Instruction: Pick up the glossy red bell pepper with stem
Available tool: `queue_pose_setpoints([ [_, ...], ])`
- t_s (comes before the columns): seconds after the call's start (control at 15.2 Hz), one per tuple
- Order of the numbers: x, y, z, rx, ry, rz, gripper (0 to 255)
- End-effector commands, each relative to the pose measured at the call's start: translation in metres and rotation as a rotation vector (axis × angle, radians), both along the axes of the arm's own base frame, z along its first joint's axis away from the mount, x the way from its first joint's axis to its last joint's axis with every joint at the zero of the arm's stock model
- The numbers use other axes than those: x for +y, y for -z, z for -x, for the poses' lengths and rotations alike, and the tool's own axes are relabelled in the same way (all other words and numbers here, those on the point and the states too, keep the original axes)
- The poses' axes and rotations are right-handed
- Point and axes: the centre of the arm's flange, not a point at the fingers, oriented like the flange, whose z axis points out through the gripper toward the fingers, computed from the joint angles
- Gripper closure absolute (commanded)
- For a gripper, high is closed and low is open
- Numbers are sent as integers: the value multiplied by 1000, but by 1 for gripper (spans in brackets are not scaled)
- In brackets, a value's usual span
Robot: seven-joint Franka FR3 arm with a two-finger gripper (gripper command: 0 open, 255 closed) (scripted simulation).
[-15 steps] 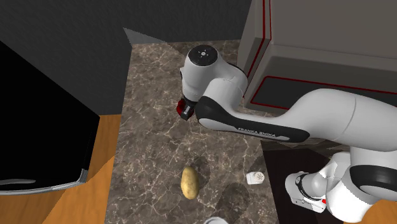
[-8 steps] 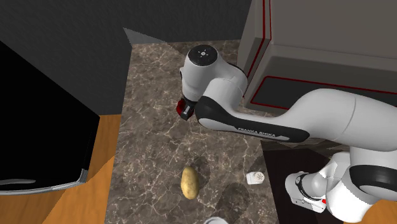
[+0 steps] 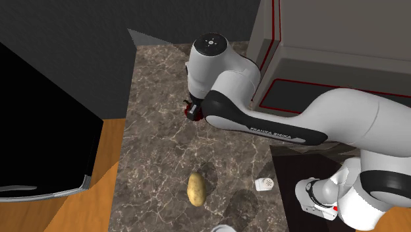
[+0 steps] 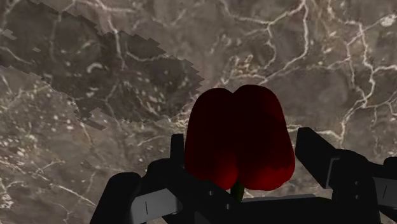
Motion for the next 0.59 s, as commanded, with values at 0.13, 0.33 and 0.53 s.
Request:
queue_pose_setpoints([
  [0.13, 0, -21, 0, 0, 0, 0, 255],
  [0.33, 0, -37, 0, 0, 0, 0, 255],
  [0.53, 0, -43, 0, 0, 0, 0, 255],
])
